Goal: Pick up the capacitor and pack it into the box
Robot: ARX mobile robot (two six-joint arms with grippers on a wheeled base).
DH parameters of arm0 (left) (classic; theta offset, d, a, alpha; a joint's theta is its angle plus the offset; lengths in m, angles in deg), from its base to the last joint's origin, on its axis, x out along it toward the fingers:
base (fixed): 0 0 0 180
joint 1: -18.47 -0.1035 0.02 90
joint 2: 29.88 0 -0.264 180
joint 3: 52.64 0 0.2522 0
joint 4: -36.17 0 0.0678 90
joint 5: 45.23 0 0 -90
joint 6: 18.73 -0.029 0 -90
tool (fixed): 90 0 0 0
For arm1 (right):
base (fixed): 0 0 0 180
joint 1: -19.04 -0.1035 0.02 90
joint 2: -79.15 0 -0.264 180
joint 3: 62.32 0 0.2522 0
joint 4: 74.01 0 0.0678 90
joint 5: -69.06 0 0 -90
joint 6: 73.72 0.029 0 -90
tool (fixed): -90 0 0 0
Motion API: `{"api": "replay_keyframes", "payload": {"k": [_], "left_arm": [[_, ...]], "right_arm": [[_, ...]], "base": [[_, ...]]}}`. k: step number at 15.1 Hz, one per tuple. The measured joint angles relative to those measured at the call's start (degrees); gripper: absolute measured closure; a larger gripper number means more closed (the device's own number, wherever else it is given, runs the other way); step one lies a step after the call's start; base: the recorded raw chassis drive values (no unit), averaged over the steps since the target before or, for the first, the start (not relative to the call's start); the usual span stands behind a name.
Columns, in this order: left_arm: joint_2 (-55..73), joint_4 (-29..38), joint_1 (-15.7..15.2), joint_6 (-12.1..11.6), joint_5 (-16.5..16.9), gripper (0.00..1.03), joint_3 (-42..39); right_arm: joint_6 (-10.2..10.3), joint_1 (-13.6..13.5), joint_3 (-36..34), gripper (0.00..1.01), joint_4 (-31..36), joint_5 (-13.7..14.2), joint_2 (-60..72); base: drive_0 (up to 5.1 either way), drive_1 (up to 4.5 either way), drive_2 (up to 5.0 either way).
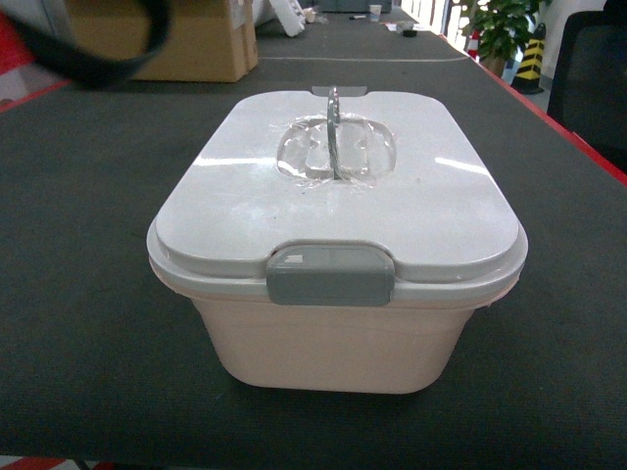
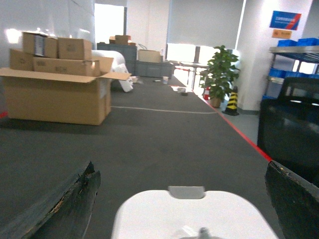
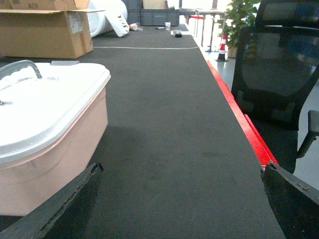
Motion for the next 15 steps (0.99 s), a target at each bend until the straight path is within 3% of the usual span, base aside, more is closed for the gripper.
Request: {"api": "replay_keyframes", "payload": {"k": [3,5,7,8,10,14,15], "left_arm": [[-9.4,6.2,-11.8,-3.6,3.5,0.05,-13.2],[-17.6,2.1,-19.5,-3.1,8.5,0.05,-19.6],[-23.0,1.2,-21.5,-1.7,12.9,0.05,-23.3],[-24.3,-3.7,-21.8,-1.0,14.2,0.08,-22.9],[-30.6,-18.8,-23.3,-0.3,18.1,0.29,-24.3],[-39.1,-19.9,-26.2,0.2,20.7,0.79,-33.9],[-41.7,-20.6,-29.4,0.1,24.5,0.93,-35.7]], "right_arm": [[0.0,0.0,0.0,0.03,0.0,0.0,0.0],[0.0,0.0,0.0,0.03,0.0,0.0,0.0],[0.0,0.0,0.0,0.03,0.0,0.0,0.0],[0.0,0.0,0.0,0.03,0.0,0.0,0.0],[0.0,0.0,0.0,0.03,0.0,0.0,0.0],[0.0,0.0,0.0,0.03,0.0,0.0,0.0],[0.0,0.0,0.0,0.03,0.0,0.0,0.0]], "base": [[0.0,0.0,0.0],[0.0,0.0,0.0],[0.0,0.0,0.0],[0.0,0.0,0.0],[0.0,0.0,0.0],[0.0,0.0,0.0],[0.0,0.0,0.0]]}}
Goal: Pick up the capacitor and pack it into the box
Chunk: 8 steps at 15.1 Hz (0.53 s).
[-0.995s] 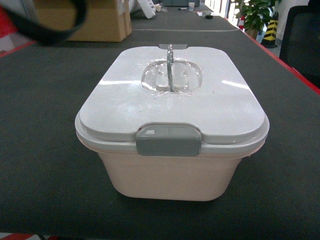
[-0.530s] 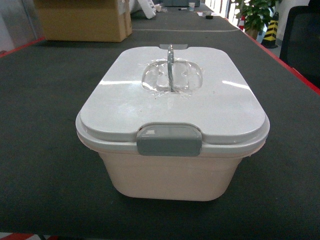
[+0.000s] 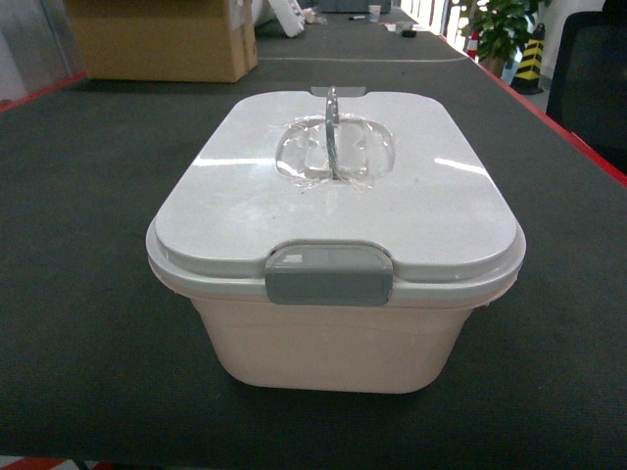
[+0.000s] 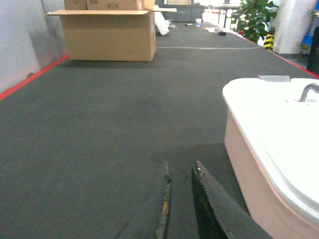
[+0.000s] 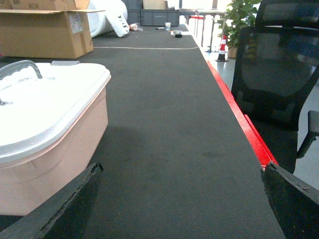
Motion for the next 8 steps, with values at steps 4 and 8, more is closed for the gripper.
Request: {"api": "replay_keyframes", "payload": {"k": [4,8], "left_arm": [[-6.3,-2.7,-1.2,0.3,0.7,1.01,-3.9],[-12.8,-6.4,-1.2,0.3,0.7,1.01,-6.4]], "right_arm": [[0.0,0.0,0.0,0.03,0.0,0.0,0.0],[0.0,0.0,0.0,0.03,0.0,0.0,0.0]], "base": [[0.0,0.0,0.0],[0.0,0.0,0.0]]}}
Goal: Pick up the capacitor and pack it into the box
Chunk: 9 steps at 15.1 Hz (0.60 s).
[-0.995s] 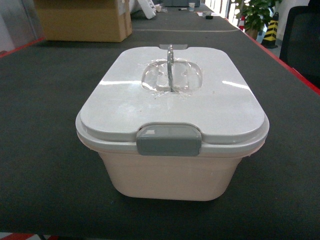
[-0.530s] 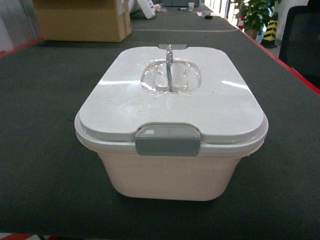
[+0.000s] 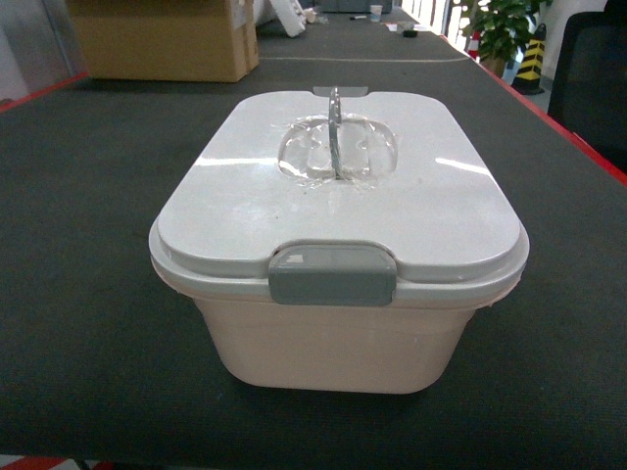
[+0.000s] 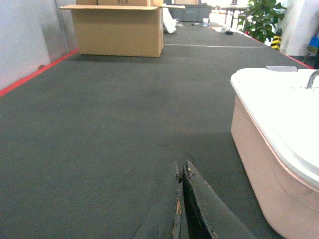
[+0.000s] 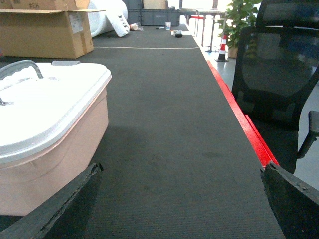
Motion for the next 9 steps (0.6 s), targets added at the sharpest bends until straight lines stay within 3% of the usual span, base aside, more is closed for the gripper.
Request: {"api": "replay_keyframes", "payload": {"k": [3,5,9], "left_arm": [[-5.4,-4.2,0.0,0.0,0.0,1.01,-1.2],[-6.6,-2.8,0.0,0.0,0.0,1.01,-2.9],[-14.8,-10.7,0.0,0.0,0.0,1.01,-2.9]], "right_arm": [[0.0,0.0,0.0,0.03,0.0,0.0,0.0],[0.0,0.0,0.0,0.03,0.0,0.0,0.0],[0.0,0.0,0.0,0.03,0.0,0.0,0.0]], "base": [[0.0,0.0,0.0],[0.0,0.0,0.0],[0.0,0.0,0.0]]}}
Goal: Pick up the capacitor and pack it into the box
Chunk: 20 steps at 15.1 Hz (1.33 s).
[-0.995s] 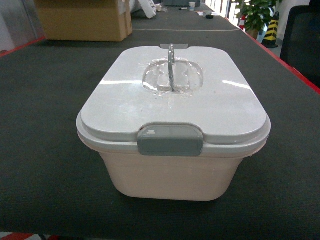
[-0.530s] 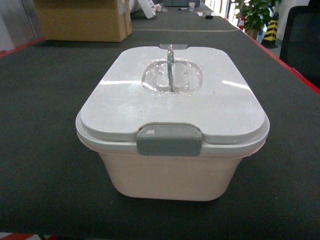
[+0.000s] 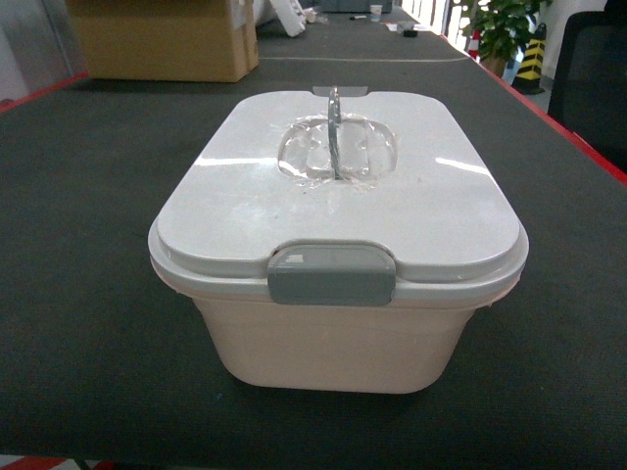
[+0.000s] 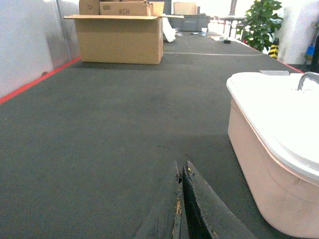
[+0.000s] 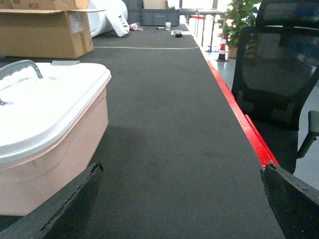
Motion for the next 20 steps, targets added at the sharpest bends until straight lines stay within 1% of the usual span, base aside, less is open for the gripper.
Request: {"api": "replay_keyframes", "payload": {"k": [7,8,9,10,11,14,15,16,17,19,20], "left_arm": [[-7.0,-6.9,0.0,0.0,0.0,1.01,0.0],[-8.5,-9.0,0.0,0.0,0.0,1.01,0.0],[-13.0,-16.1,0.0,0.0,0.1,1.01,0.0],[-16.3,-17.9,0.0,0.0,0.0,1.01,0.0],[-16.6,-16.3,0.0,0.0,0.0,1.01,0.2],[-16.6,-17.9,0.0,0.0,-0.1,1.01,0.0],[-16.7,-17.5,0.0,0.0,0.0,1.01,0.0],[-16.7,-17.5,0.0,0.0,0.0,0.94,0.0],[-16.7,-17.4,0.0,0.0,0.0,0.83,0.0],[-16.7,-17.4,0.0,0.0,0.0,0.56,0.0],[-16.7,-17.4,0.0,0.0,0.0,0.46,0.0]], "right_arm": [[0.0,0.0,0.0,0.03,0.0,0.0,0.0],[0.0,0.0,0.0,0.03,0.0,0.0,0.0],[0.0,0.0,0.0,0.03,0.0,0.0,0.0],[0.0,0.0,0.0,0.03,0.0,0.0,0.0],[0.0,0.0,0.0,0.03,0.0,0.0,0.0],[0.0,0.0,0.0,0.03,0.0,0.0,0.0],[0.0,0.0,0.0,0.03,0.0,0.0,0.0],[0.0,0.0,0.0,0.03,0.0,0.0,0.0],[0.0,0.0,0.0,0.03,0.0,0.0,0.0],[0.0,0.0,0.0,0.03,0.0,0.0,0.0],[0.0,0.0,0.0,0.03,0.0,0.0,0.0]], "base": [[0.0,0.0,0.0],[0.0,0.0,0.0],[0.0,0.0,0.0],[0.0,0.0,0.0],[0.0,0.0,0.0],[0.0,0.0,0.0],[0.0,0.0,0.0],[0.0,0.0,0.0],[0.0,0.0,0.0],[0.0,0.0,0.0],[0.0,0.0,0.0]]}}
